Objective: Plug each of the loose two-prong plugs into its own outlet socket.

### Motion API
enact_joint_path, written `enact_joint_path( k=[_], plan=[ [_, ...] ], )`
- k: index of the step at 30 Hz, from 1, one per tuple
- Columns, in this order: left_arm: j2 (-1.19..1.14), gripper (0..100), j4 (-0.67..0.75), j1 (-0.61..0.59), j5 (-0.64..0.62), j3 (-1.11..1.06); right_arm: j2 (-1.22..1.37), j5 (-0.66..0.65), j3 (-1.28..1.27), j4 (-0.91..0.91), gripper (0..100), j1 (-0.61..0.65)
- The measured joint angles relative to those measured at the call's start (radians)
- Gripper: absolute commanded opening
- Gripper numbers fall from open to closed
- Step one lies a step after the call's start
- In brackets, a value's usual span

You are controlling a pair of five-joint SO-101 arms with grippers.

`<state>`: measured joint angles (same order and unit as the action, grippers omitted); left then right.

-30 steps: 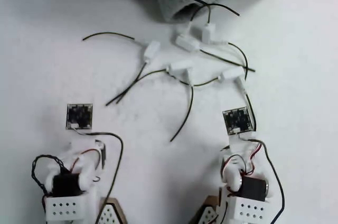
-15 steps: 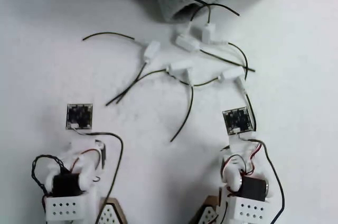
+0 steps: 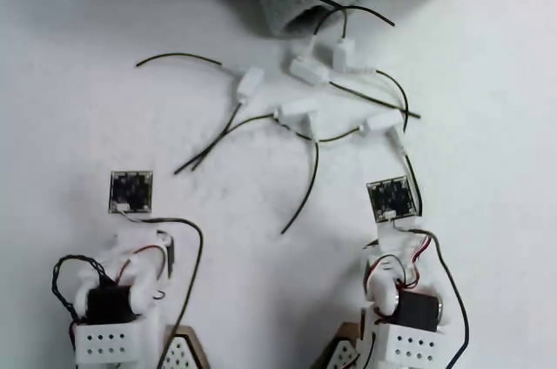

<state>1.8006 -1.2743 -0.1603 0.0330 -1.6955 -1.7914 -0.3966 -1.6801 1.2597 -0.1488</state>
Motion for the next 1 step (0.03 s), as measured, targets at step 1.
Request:
enact_joint_path(
  k=[1],
  plan=[
    [0.000, 7, 0.000, 0.000, 0.000, 0.000, 0.000, 0.000, 0.000, 0.000, 2.0, 0.000]
  ],
)
